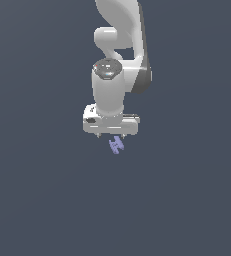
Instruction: Pick up the object and move it to a goal position.
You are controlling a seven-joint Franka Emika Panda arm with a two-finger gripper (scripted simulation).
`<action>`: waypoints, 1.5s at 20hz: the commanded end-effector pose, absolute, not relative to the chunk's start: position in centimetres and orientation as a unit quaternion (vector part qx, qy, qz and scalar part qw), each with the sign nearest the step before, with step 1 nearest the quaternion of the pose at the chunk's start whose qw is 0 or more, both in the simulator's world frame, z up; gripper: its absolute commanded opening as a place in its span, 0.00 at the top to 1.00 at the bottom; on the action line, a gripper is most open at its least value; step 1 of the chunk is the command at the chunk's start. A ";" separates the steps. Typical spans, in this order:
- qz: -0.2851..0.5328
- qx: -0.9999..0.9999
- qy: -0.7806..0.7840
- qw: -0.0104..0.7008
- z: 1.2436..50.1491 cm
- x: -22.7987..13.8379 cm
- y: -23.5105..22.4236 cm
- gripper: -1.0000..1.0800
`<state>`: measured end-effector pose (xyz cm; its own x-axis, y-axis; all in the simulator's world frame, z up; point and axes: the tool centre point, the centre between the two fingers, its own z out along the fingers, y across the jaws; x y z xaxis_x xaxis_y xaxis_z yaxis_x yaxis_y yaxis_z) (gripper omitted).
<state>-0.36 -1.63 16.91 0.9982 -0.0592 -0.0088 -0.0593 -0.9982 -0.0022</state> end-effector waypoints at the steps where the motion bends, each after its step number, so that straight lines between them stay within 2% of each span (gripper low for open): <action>1: 0.004 -1.000 0.030 0.001 16.9 -0.4 -1.6 0.04; 17: -0.008 -1.000 0.026 0.014 16.9 0.2 -1.0 0.04; 30: -0.004 -0.995 -0.102 0.004 11.9 -2.3 -0.1 0.04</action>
<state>-1.87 -0.31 12.65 0.9867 0.1623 0.0101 0.1624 -0.9867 -0.0090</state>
